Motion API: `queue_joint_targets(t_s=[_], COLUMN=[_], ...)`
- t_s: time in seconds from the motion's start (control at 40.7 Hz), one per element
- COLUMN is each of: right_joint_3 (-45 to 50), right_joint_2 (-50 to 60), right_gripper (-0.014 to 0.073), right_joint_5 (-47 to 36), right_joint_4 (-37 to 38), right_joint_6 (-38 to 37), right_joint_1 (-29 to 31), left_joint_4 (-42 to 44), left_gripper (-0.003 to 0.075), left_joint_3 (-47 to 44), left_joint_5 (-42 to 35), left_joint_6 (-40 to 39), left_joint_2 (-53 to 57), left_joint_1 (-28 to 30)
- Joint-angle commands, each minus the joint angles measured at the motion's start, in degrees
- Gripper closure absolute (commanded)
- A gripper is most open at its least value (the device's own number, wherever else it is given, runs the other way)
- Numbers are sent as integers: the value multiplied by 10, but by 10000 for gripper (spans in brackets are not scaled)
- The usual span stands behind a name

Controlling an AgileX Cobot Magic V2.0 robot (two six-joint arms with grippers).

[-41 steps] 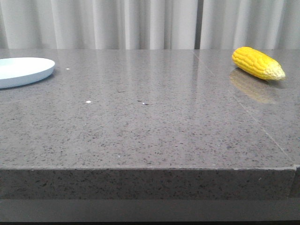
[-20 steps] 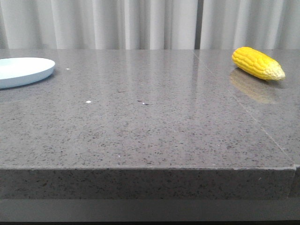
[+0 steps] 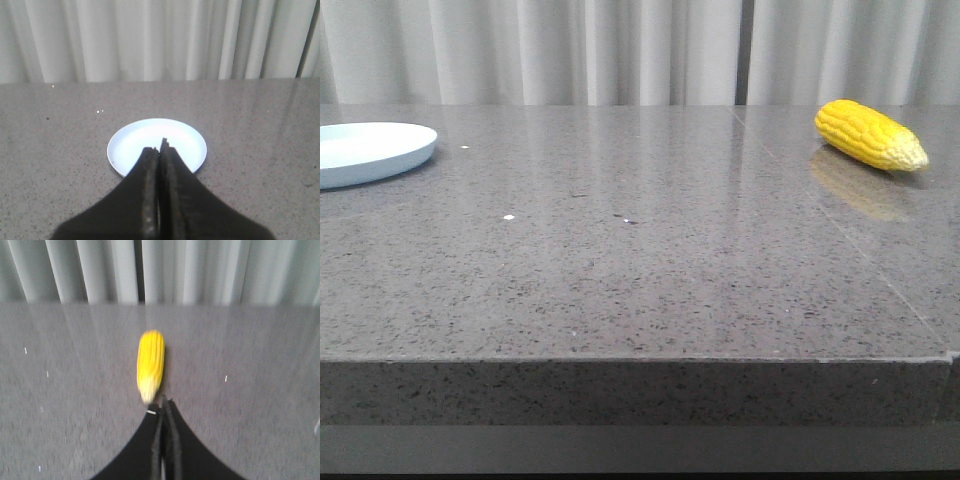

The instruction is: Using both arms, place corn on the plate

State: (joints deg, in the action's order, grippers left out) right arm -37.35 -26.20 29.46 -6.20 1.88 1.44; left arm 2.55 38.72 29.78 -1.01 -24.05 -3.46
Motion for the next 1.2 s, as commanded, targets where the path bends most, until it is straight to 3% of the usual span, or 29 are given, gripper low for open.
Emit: queue_joint_targets(t_s=[0.0,0.393,0.491,0.589,0.712,0.761,0.86,1.081,1.179], right_joint_3=[-19,-19,-19,-19,-19,-19,-19,-19,-19], right_joint_2=[-28,-58,-58,-58,-58,-58,-58,-58,-58], right_gripper=[680,676,613,406,92,20,-24,-22,-22], right_joint_5=[-17,0,1,9,15,15,14,11,11], right_joint_4=[2,2,2,2,2,2,2,2,2], right_joint_6=[1,1,1,2,2,2,2,2,2], right_joint_1=[3,3,3,3,3,3,3,3,3], left_joint_4=[0,0,0,0,0,0,0,17,43], left_gripper=[741,741,734,625,365,276,181,195,195], left_joint_3=[17,17,17,17,17,17,17,20,43], left_joint_5=[-34,-12,4,13,17,17,17,30,77], left_joint_6=[-5,-5,-5,-5,-5,-5,-5,-5,-5], left_joint_2=[-22,-36,-36,-36,-36,-36,-36,-37,-59], left_joint_1=[-3,-3,-3,-3,-3,-3,-3,-3,-3])
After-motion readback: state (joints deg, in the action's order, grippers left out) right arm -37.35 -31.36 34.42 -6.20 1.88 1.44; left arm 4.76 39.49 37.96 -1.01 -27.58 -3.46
